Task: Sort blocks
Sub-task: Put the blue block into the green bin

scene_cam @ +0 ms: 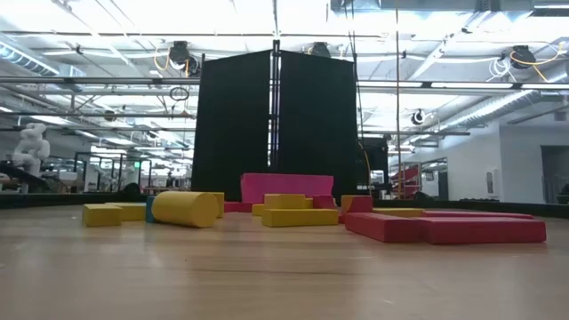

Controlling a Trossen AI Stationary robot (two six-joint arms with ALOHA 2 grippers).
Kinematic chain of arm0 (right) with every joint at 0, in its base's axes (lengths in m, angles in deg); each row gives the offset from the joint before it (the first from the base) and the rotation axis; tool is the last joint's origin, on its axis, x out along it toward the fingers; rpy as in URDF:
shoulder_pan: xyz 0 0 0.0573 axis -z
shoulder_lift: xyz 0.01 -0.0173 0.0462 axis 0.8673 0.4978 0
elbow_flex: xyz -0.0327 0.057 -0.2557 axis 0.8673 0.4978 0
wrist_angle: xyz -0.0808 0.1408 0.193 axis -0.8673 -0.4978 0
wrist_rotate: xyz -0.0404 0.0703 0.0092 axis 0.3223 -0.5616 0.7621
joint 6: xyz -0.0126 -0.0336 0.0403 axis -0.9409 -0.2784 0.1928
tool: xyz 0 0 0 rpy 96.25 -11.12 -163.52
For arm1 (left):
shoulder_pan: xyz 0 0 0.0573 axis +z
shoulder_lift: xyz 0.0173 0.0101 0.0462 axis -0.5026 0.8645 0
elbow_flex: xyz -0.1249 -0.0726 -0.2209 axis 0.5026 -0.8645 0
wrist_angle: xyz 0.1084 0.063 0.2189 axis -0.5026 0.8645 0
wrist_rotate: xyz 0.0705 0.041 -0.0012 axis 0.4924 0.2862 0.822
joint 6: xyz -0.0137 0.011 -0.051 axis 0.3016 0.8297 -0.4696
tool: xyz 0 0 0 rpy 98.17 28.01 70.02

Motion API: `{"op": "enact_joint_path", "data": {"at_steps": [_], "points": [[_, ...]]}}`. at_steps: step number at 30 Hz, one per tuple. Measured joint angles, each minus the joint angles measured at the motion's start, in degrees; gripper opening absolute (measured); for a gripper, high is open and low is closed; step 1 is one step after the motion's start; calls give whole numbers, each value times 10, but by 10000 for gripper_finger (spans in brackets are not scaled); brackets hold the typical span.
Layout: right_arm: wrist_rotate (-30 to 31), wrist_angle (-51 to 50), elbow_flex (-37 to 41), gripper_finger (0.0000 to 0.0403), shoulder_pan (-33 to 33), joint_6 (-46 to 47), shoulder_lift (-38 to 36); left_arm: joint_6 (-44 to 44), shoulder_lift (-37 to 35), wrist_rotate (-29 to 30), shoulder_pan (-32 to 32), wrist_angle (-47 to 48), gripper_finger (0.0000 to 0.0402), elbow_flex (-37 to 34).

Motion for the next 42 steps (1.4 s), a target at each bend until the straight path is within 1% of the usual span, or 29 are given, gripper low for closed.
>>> {"op": "enact_joint_path", "data": {"at_steps": [3, 5, 7, 8, 10, 12, 15, 18, 21, 25, 30, 38, 42], "points": [[3, -10, 0, 306, 0, 0, 0, 9, -44, 55, 43, 25, 242, 8], [14, -20, 0, 306, 0, 0, 0, 30, -70, 118, 81, 25, 242, 9], [17, -23, 0, 306, 0, 0, 0, 28, -89, 189, 129, 38, 242, 9], [17, -24, 0, 306, 0, 0, 0, 26, -93, 214, 159, 45, 242, 9], [17, -26, 0, 306, 0, 3, 0, 32, -97, 230, 221, 47, 242, 9], [17, -26, 0, 306, 0, 8, 0, 50, -91, 225, 279, 39, 242, 8], [16, -28, 0, 306, 0, 15, 0, 58, -65, 200, 352, -8, 242, 5], [15, -28, 0, 306, 0, 23, 0, 84, -28, 178, 403, -65, 242, 4], [14, -28, 0, 306, 0, 30, 0, 92, 13, 161, 434, -94, 242, 4], [14, -28, 0, 306, -3, 30, 0, 100, 67, 140, 449, -106, 242, 4], [15, -28, 0, 306, -4, 31, 0, 102, 126, 111, 451, -117, 242, 4], [15, -28, 0, 306, -4, 31, 0, 115, 172, 108, 451, -159, 242, 4], [15, -27, 0, 306, -4, 31, 0, 121, 204, 99, 454, -197, 242, 4]]}}
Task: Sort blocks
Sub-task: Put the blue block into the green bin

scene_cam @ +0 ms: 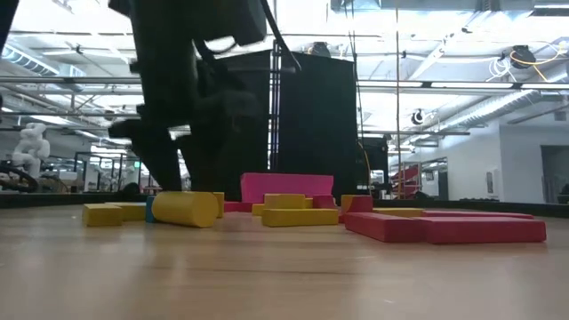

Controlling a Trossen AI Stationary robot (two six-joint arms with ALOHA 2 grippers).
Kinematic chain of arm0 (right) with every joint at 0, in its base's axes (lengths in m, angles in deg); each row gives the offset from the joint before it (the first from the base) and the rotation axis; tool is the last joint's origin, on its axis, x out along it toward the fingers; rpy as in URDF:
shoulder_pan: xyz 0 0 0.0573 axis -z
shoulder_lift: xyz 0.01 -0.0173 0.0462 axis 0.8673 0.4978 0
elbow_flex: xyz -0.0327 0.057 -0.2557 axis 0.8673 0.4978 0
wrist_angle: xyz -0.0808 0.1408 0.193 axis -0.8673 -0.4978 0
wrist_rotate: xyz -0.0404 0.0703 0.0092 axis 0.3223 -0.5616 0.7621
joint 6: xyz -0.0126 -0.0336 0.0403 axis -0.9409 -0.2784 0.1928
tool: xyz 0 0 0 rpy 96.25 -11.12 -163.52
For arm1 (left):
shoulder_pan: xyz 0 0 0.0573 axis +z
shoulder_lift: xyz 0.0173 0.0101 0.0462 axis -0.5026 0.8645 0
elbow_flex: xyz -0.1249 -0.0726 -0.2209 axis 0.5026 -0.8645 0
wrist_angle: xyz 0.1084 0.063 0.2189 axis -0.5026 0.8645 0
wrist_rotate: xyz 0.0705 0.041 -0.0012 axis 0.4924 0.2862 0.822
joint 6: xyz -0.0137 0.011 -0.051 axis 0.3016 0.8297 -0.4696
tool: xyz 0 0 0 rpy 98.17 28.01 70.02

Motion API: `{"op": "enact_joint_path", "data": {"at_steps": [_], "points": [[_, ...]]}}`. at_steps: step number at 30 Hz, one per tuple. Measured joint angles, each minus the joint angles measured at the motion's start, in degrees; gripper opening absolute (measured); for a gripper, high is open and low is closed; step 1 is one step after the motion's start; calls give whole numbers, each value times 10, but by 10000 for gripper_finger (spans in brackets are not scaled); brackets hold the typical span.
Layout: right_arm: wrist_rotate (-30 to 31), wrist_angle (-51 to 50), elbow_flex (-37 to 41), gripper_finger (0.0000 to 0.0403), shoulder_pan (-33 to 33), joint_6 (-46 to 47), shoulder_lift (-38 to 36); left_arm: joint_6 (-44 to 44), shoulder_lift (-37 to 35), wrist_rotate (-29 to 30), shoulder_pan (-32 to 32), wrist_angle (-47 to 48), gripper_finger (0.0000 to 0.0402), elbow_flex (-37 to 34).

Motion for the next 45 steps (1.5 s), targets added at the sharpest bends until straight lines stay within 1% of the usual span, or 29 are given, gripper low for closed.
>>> {"op": "enact_joint_path", "data": {"at_steps": [5, 8, 11, 14, 16, 17, 21, 25, 31, 33, 36, 37, 39, 42, 45], "points": [[0, 2, 0, 306, 0, 0, 0, 16, 42, -18, 8, -12, 242, 3], [0, 2, 0, 306, 0, 2, 0, 35, 50, -27, 14, -12, 227, 4], [0, 2, 0, 306, 0, 4, 0, 44, 45, -28, 19, -11, 185, 3], [0, 2, 0, 306, 0, 4, 0, 50, 39, -17, 19, -12, 123, 2], [0, 2, 0, 306, 0, 5, 0, 71, 38, -10, 19, -14, 74, 3], [1, 2, 0, 306, 0, 4, 0, 79, 38, -9, 20, -13, 58, 5], [2, 1, 0, 306, 0, 5, 0, 102, 39, -5, 20, -5, 58, 17], [1, 0, 0, 306, 0, 4, 0, 145, 43, 10, 22, 14, 58, 65], [1, -1, 0, 306, 0, 4, 0, 217, 9, 48, 6, 119, 58, 169], [1, -1, 0, 306, 0, 9, 0, 238, -16, 62, -11, 153, 58, 186], [0, -3, 0, 306, 0, 15, 0, 248, -60, 70, -55, 211, 58, 186], [0, -2, 0, 306, 0, 15, 0, 240, -73, 71, -75, 234, 58, 186], [0, -1, 0, 306, 0, 15, 0, 194, -95, 86, -117, 280, 58, 186], [0, 0, 0, 306, 0, 14, 0, 88, -119, 110, -186, 333, 58, 186], [0, 0, 0, 306, 0, 11, 0, -17, -123, 100, -254, 347, 58, 172]]}}
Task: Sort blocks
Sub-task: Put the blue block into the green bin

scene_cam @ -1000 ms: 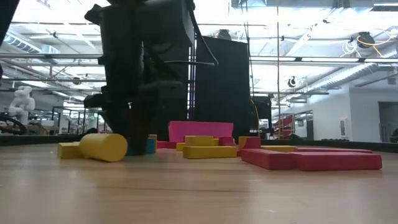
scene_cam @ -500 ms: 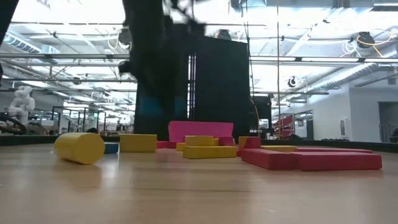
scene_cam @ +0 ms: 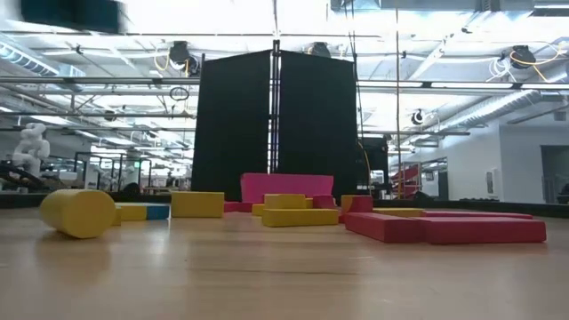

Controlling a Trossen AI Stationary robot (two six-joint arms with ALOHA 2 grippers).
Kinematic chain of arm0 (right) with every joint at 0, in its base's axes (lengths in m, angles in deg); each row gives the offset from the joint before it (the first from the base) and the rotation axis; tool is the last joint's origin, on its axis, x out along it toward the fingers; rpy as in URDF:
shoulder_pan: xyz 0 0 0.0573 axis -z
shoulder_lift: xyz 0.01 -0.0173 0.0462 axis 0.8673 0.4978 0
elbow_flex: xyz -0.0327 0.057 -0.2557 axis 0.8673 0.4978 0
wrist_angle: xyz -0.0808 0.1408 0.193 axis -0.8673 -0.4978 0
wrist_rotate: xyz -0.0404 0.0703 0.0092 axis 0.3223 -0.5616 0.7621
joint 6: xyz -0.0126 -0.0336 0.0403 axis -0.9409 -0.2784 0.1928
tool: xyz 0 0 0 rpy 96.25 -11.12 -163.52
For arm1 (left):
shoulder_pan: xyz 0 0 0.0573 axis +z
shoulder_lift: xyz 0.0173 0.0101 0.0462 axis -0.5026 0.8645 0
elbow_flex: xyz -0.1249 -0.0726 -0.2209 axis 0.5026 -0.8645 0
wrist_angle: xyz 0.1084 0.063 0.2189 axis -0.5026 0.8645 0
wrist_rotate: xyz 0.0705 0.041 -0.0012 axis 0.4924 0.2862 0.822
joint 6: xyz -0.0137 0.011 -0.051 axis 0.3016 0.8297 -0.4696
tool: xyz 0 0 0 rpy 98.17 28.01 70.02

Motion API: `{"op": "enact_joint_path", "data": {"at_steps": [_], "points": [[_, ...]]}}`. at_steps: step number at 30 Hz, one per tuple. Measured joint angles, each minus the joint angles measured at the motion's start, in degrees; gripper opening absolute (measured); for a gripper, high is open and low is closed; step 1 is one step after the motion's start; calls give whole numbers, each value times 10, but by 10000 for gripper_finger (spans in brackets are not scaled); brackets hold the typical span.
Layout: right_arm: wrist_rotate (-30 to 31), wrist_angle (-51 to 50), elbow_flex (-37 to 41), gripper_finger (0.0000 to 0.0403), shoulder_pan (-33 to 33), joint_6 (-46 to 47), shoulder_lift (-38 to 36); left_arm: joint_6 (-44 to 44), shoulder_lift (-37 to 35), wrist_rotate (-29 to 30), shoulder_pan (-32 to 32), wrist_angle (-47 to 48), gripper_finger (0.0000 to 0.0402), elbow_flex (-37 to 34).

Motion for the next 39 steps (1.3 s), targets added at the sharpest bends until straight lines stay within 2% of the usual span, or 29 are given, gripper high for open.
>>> {"op": "enact_joint_path", "data": {"at_steps": [4, 11, 19, 27, 35, 37, 39], "points": [[0, 0, 0, 306, 0, -2, 0, -105, 5, -46, -74, -1, 58, -27], [-1, 0, 0, 306, 0, 0, 0, -182, 9, -111, -173, 1, 58, -62], [-2, 1, 0, 306, 0, 3, 0, -261, 9, -148, -259, -70, 58, -124], [-2, 1, 0, 306, 0, 3, 0, -270, 9, -149, -275, -139, 58, -179], [-2, 1, 0, 306, 0, 3, 0, -229, 9, -138, -266, -155, 58, -188], [-2, 1, 0, 306, 0, 3, 0, -226, 9, -138, -266, -160, 72, -188], [-2, 1, 0, 306, 0, 3, 0, -217, 9, -139, -266, -163, 103, -188]]}}
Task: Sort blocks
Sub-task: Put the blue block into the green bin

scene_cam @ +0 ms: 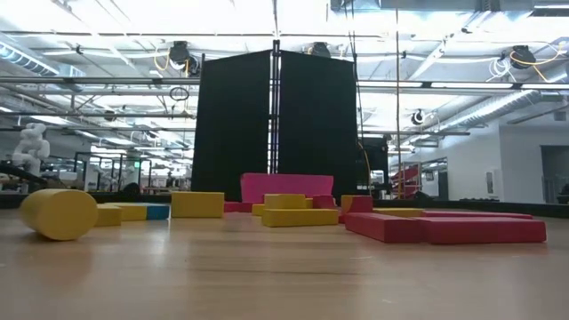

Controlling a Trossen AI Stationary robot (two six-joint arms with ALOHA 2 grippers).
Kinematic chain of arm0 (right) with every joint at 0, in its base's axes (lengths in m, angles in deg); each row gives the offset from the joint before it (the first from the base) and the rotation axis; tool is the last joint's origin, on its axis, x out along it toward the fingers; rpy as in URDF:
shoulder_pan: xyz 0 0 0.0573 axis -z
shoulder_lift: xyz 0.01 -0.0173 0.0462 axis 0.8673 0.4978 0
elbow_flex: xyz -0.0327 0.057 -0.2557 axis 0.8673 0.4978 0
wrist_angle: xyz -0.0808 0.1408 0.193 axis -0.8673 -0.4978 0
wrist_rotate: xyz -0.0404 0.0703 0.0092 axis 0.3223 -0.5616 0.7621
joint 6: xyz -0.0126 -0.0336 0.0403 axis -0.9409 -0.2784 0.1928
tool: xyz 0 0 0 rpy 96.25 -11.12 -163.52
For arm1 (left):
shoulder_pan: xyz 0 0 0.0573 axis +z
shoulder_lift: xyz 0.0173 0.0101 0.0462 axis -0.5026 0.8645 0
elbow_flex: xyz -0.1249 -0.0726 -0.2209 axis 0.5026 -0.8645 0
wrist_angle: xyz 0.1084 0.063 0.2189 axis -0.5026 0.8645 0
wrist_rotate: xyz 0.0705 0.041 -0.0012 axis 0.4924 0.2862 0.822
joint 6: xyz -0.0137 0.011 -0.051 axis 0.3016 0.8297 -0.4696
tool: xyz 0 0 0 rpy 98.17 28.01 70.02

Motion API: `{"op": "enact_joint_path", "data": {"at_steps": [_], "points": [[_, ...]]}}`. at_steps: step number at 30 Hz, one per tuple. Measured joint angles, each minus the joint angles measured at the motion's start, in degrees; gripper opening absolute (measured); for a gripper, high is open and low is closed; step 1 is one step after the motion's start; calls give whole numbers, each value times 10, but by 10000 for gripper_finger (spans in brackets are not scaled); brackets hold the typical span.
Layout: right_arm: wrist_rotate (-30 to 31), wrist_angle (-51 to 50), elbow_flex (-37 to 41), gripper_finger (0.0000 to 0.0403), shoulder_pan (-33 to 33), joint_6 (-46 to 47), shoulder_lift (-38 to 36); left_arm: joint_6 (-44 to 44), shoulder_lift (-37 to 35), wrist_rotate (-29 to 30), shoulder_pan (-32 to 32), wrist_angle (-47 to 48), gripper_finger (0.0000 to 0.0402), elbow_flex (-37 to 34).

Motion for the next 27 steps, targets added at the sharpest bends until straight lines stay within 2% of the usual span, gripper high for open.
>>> {"op": "enact_joint_path", "data": {"at_steps": [4, 9, 11, 14, 17, 22, 25, 27], "points": [[0, 0, 0, 306, 0, -1, 0, 5, 0, -9, 0, -2, 161, 0], [0, 0, 0, 306, 0, -6, 0, 4, -4, -37, 9, -4, 183, 2], [0, 0, 0, 306, 0, -6, 0, 4, -13, -24, 25, 3, 184, 11], [2, 0, 0, 306, 0, -11, 0, 5, -35, 35, 58, 22, 185, 23], [12, 0, 0, 306, 1, -11, 0, 5, -67, 105, 107, 43, 186, 27], [37, 0, 0, 306, 1, -6, 0, 19, -108, 192, 230, 76, 187, 27], [40, 5, 0, 306, 1, -4, 0, 91, -113, 208, 313, 72, 187, 27], [40, 5, 0, 306, 1, -1, 0, 163, -109, 195, 366, 64, 187, 26]]}}
